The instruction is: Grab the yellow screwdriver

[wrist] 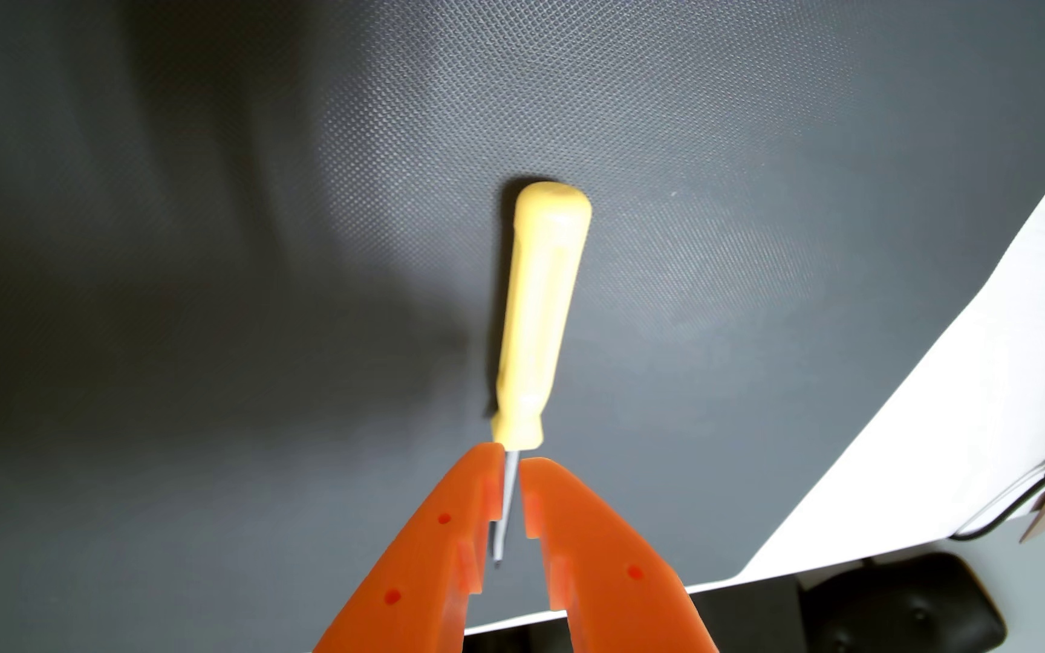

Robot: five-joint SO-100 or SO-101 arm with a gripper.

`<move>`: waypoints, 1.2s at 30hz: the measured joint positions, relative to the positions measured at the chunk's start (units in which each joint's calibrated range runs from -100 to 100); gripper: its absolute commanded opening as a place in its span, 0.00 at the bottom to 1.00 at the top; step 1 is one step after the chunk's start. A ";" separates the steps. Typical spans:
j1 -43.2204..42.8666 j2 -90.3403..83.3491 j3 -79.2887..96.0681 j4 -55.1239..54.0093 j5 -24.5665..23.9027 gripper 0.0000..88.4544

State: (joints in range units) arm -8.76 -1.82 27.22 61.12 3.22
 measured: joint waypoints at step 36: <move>4.04 5.51 3.52 -6.19 2.83 0.23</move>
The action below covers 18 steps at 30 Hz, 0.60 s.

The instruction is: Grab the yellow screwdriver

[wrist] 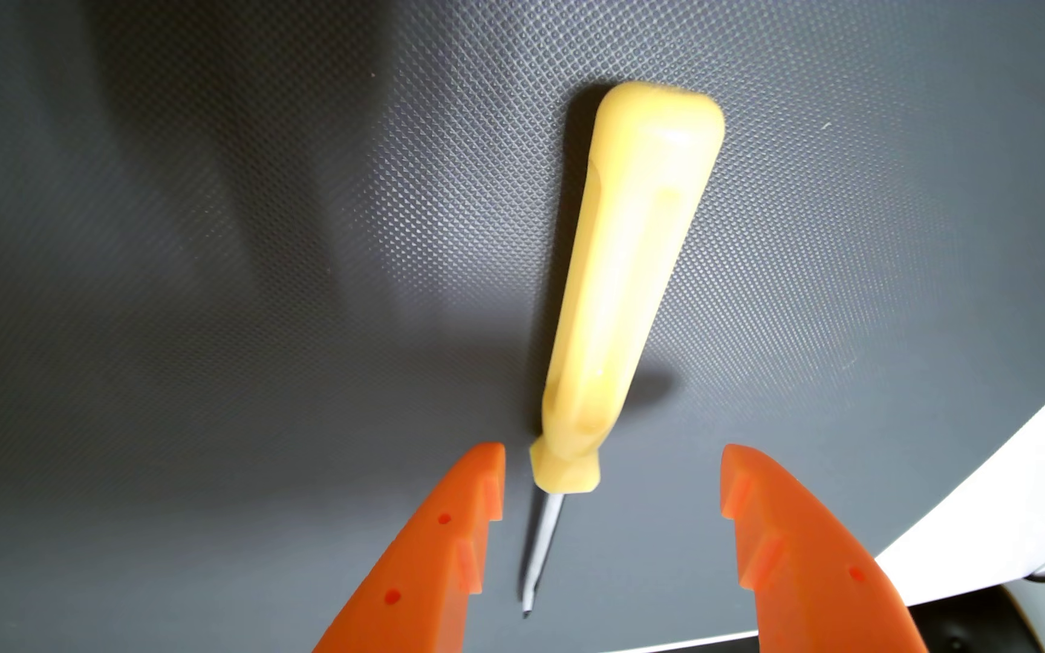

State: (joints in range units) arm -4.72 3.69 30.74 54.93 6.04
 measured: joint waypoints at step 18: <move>0.00 2.12 -0.90 7.67 1.26 0.23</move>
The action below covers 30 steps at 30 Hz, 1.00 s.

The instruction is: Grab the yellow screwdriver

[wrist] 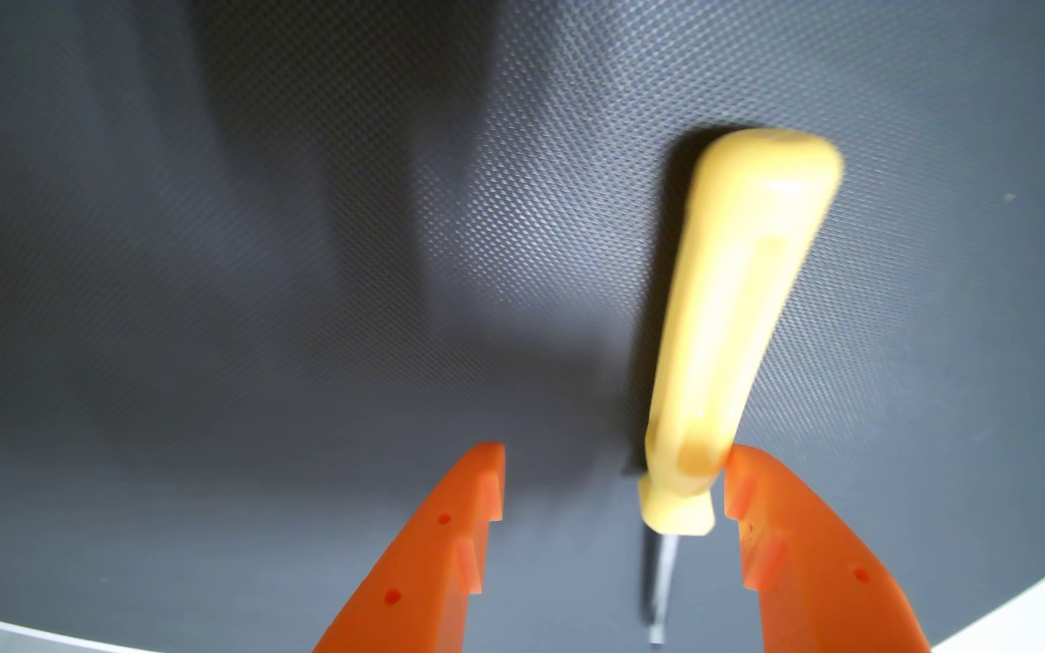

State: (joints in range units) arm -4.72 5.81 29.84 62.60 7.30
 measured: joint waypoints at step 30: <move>0.22 11.28 -13.81 7.76 5.39 0.24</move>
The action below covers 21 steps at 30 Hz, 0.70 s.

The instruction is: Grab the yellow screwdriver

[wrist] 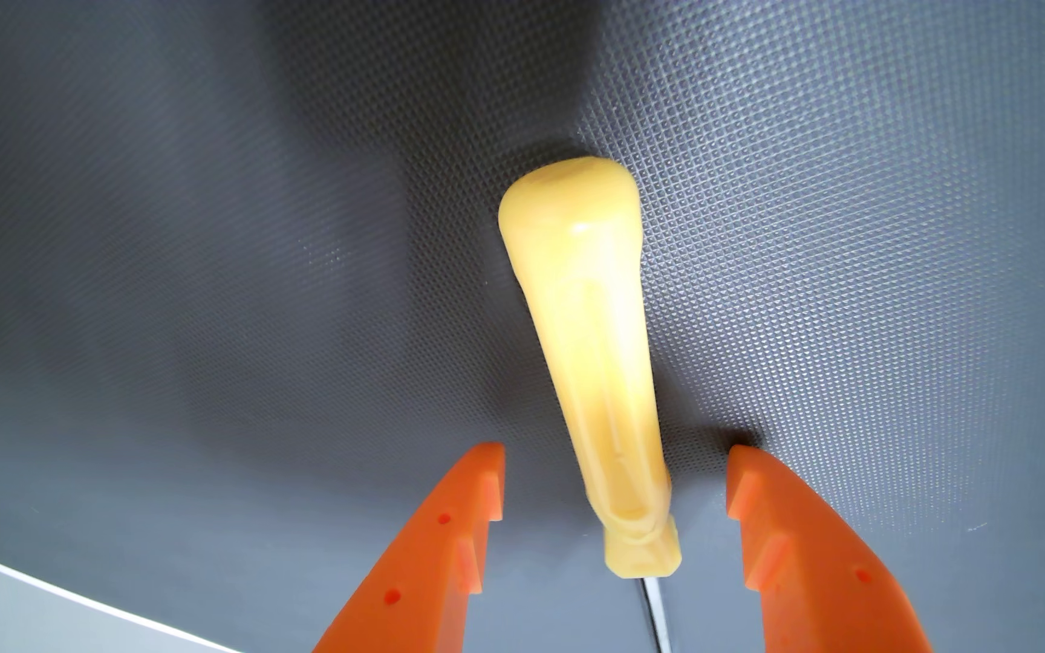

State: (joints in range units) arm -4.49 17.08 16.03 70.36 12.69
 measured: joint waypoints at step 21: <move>0.30 0.00 0.18 -1.31 5.44 0.23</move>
State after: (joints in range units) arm -4.19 17.08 16.21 69.05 18.13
